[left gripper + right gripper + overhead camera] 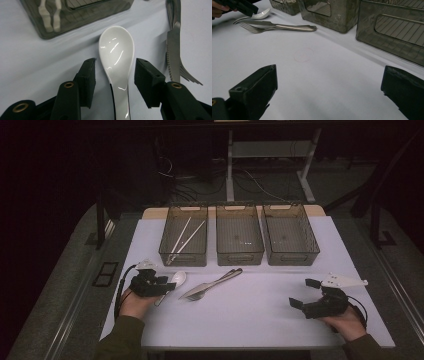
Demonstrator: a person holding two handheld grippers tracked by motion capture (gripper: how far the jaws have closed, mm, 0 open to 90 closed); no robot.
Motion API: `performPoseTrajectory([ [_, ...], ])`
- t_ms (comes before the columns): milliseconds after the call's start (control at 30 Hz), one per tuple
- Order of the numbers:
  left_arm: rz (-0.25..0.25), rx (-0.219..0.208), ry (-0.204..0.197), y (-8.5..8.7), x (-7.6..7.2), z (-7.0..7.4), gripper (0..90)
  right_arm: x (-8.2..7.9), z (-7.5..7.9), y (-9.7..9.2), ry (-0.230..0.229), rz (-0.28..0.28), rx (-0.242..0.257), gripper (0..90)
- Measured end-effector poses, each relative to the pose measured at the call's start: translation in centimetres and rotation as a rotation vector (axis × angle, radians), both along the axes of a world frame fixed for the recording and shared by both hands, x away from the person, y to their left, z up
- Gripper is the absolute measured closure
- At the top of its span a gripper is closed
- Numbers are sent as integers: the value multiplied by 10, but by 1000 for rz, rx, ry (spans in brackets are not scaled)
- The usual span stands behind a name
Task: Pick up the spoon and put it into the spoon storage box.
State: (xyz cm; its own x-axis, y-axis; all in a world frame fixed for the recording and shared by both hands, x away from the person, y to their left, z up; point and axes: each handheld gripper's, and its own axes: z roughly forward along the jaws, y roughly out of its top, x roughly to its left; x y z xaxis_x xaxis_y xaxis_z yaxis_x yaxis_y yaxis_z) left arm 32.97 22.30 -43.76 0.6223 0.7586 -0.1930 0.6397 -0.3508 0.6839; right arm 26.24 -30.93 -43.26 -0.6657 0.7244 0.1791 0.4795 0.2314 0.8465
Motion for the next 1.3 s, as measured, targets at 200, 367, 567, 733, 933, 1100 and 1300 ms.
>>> performPoseTrajectory([
  [200,-15,41,2,-5,1,-5,527,0,0,0,-1,2,-1,5],
  [367,-14,38,3,-5,1,-5,568,0,0,0,-1,1,0,5],
  [567,-4,57,-8,-8,-2,-5,604,0,0,0,-3,4,-2,5],
  [733,5,103,-27,-11,-4,-5,699,0,0,1,-1,6,-2,5],
  [933,6,115,-33,-11,-4,-5,735,0,0,0,-1,2,1,5],
  [1100,5,120,-34,-12,-4,-4,771,0,0,1,-1,7,-3,5],
  [1300,-9,109,-17,-13,-6,-4,830,0,0,0,-1,4,0,5],
])
